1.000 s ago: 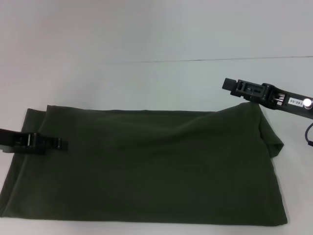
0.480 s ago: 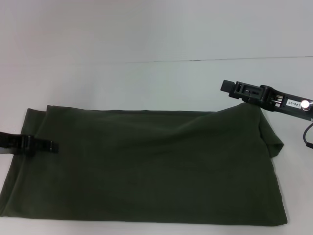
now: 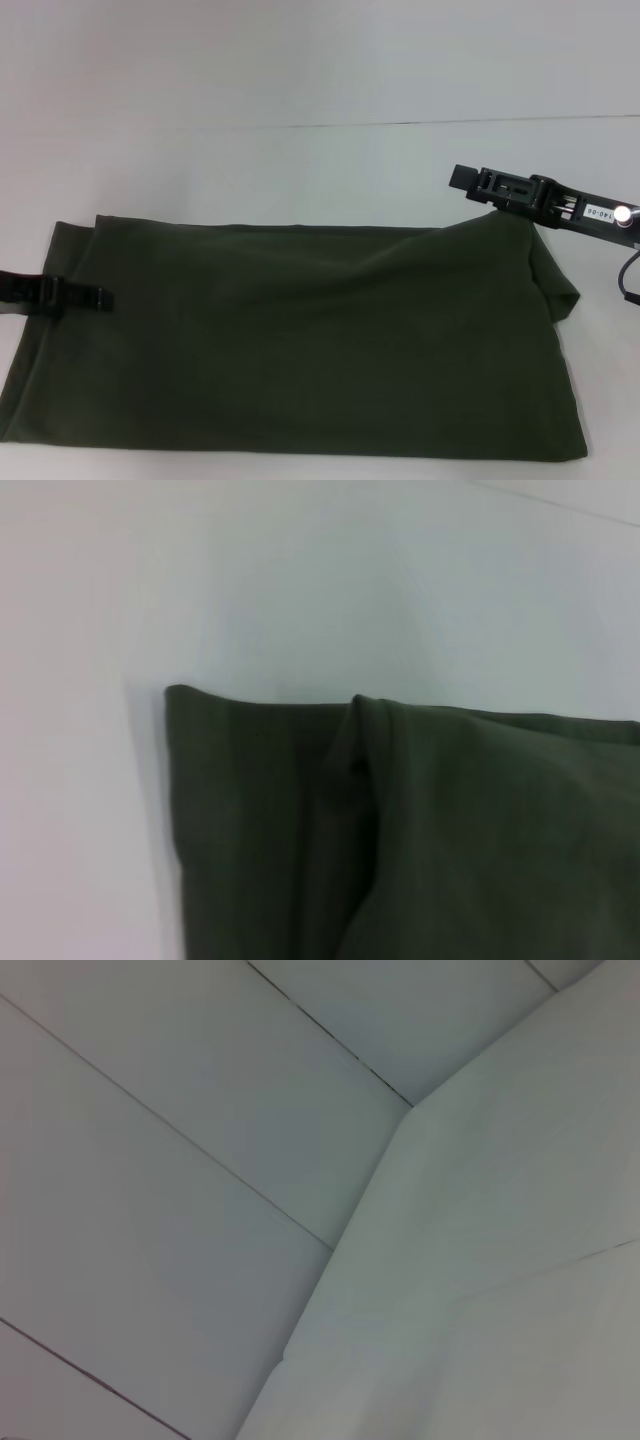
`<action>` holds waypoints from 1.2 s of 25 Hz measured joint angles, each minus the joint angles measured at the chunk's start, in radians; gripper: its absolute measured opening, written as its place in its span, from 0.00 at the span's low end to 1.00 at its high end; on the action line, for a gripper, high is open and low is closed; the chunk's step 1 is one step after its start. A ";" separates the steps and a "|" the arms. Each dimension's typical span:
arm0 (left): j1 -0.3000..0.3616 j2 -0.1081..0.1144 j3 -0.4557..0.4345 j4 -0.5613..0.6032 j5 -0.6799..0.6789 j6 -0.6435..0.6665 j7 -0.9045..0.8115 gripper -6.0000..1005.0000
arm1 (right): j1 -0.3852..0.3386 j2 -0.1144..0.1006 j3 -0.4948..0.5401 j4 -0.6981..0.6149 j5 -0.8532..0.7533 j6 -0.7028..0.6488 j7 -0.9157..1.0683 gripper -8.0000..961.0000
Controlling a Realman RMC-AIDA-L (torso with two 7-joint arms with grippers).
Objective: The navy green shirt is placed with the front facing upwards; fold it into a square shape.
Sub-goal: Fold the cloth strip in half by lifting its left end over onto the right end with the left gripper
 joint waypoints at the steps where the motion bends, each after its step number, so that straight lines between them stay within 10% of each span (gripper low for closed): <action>1: 0.000 -0.001 0.000 0.000 0.005 -0.004 0.000 0.83 | 0.000 0.000 0.000 0.000 0.000 -0.001 0.000 0.72; 30: 0.009 0.011 -0.009 0.098 0.085 0.043 -0.068 0.83 | -0.003 0.000 0.000 0.000 0.000 0.000 0.000 0.72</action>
